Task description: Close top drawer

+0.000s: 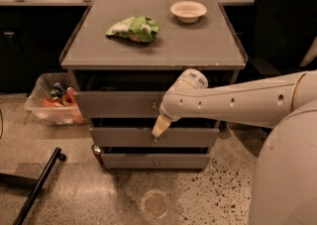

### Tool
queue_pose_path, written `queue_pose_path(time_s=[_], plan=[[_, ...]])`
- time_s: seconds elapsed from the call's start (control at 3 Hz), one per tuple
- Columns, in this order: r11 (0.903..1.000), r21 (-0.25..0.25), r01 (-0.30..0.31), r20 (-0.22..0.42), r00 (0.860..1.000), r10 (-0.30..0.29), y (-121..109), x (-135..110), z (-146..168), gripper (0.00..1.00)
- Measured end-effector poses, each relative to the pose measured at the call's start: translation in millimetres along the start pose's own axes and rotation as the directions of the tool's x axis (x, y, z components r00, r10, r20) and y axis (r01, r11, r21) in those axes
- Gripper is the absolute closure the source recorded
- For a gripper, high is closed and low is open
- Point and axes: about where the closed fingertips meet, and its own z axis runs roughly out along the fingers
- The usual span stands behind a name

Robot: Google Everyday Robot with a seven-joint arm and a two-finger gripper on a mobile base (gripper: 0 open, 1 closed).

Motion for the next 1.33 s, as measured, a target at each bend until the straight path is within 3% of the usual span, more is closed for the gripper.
queue_pose_path(time_s=[0.33, 0.67, 1.33], plan=[[1.0, 0.0, 0.0, 0.0, 1.0, 0.0, 4.4, 1.7, -2.6, 0.0], [0.9995, -0.031, -0.004, 0.015, 1.0, 0.004, 11.6, 2.5, -10.6, 0.0], [0.986, -0.164, 0.029, 0.009, 1.0, -0.028, 45.9, 20.1, -46.0, 0.0]])
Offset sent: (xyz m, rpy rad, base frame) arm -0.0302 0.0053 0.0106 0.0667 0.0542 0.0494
